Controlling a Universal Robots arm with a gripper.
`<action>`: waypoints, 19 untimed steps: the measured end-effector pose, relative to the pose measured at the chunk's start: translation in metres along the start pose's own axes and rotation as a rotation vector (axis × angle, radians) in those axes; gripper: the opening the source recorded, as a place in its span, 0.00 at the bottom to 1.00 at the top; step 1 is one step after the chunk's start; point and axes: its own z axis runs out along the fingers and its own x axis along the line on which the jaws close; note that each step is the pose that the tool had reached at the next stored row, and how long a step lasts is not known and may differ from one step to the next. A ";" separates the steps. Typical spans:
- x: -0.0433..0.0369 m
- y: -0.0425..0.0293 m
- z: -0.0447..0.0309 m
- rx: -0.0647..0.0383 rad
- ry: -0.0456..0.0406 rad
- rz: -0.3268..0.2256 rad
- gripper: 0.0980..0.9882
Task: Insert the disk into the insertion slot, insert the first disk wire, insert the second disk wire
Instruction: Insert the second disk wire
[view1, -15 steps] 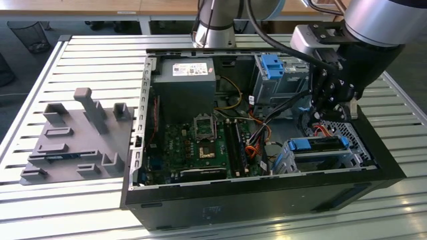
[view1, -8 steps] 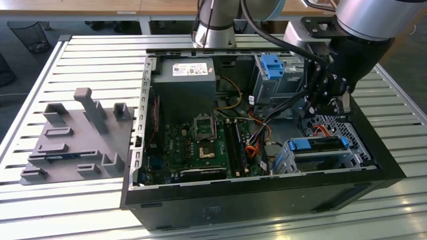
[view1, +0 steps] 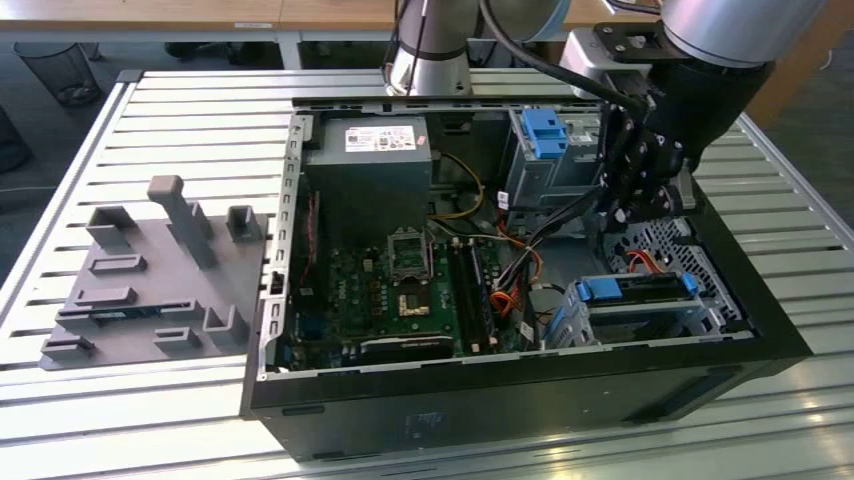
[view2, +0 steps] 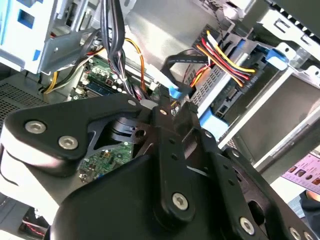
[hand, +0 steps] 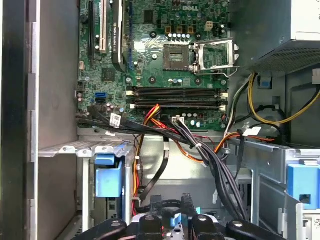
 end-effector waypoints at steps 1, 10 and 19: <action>-0.0008 0.0000 0.0000 0.000 0.0007 0.000 0.22; -0.0025 -0.0015 0.0064 0.002 0.0497 -0.001 0.22; -0.0042 -0.0044 0.0081 0.002 0.0554 -0.001 0.09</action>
